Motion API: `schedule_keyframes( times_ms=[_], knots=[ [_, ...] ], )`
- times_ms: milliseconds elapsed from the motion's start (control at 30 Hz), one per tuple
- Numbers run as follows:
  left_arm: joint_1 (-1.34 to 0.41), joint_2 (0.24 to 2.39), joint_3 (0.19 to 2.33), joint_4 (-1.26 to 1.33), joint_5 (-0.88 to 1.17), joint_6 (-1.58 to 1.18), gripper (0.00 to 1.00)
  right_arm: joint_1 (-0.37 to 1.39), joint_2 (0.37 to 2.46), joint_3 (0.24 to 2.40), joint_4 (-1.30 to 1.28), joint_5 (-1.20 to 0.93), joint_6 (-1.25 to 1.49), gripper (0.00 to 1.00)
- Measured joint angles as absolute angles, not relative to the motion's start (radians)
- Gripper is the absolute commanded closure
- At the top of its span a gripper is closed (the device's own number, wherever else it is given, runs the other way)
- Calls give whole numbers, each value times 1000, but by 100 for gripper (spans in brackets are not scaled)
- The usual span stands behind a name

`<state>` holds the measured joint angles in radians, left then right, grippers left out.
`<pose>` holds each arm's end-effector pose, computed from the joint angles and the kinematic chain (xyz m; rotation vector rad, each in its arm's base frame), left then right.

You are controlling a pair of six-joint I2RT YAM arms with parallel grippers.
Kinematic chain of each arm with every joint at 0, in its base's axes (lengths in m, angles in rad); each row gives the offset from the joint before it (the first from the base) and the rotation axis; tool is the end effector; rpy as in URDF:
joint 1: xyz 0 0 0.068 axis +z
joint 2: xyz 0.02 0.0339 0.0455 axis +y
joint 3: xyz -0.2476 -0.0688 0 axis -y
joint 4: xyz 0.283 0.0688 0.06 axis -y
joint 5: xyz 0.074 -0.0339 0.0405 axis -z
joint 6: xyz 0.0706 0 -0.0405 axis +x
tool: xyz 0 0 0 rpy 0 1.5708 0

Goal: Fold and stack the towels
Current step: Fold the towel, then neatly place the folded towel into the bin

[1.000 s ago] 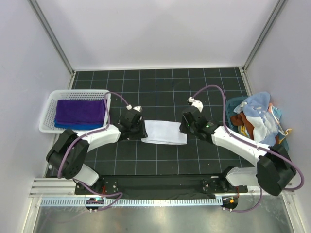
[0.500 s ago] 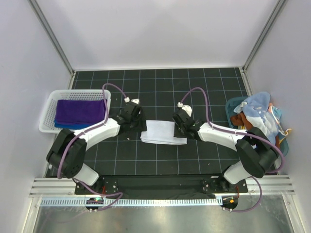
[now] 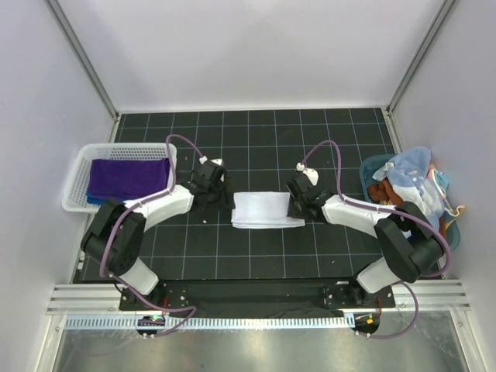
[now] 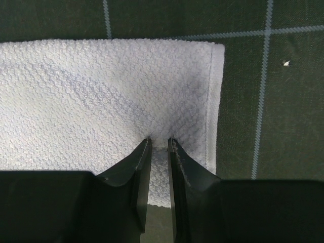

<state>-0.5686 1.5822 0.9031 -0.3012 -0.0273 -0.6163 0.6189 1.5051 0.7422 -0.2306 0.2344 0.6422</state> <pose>0.3054 -0.1929 0.1099 -0.0730 2.6054 -0.4131 0.2764 0.1767 0.0888 0.1181 2.5330 0.2027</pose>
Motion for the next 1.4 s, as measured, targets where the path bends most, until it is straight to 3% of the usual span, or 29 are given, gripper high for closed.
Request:
schedule_keyframes(
  times_ms=[233, 933, 1033, 1267, 1400],
  knots=[
    [-569, 1639, 903, -266, 33, -621, 32, 598, 1505, 742, -226, 223, 633, 73],
    [-627, 1713, 916, -108, 31, -659, 50, 589, 1503, 741, -220, 203, 619, 73],
    [-637, 1726, 923, -96, 20, -673, 58, 585, 1503, 741, -218, 193, 616, 73],
    [-655, 1764, 962, -109, 1, -678, 89, 576, 1503, 743, -218, 171, 607, 73],
    [-662, 1776, 1007, -180, -26, -668, 100, 567, 1503, 786, -258, 158, 596, 73]
  ],
)
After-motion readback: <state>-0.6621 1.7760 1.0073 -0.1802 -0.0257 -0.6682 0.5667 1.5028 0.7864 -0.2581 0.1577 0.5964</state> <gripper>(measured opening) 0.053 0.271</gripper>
